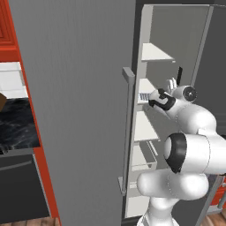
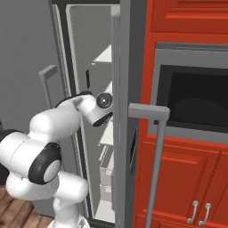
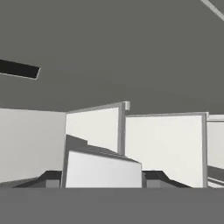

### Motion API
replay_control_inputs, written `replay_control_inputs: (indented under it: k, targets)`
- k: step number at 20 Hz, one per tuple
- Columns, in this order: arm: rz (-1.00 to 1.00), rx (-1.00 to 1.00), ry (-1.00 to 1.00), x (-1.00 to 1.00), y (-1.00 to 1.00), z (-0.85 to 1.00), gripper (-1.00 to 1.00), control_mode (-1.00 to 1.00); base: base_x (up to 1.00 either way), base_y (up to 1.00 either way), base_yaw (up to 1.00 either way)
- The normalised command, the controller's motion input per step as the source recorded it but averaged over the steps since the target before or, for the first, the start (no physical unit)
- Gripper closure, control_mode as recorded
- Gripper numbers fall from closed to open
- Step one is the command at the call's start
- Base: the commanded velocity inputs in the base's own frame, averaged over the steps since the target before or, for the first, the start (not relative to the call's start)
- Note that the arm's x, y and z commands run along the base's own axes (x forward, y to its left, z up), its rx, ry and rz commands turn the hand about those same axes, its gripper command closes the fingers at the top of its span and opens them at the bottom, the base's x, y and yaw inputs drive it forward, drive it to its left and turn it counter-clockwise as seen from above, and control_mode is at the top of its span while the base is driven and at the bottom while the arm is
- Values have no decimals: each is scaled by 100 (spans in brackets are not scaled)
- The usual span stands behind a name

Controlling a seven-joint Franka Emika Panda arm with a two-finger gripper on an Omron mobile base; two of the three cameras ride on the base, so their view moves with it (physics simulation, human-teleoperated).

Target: The ice cube tray has been filled with water. Take the tray and place it in the freezer to make ice. Close the freezer door after placing the tray.

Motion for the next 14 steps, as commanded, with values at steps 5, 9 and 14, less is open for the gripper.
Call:
replay_control_inputs:
  k: [5, 9, 14]
  targets:
    - [-2, 5, 9, 27, -16, 1, 100, -100, 0, 0, 0]
    - [0, 0, 7, 51, -7, 0, 100, -100, 0, 0, 0]
    - [0, 0, 5, 60, -1, -18, 100, -100, 0, 0, 0]
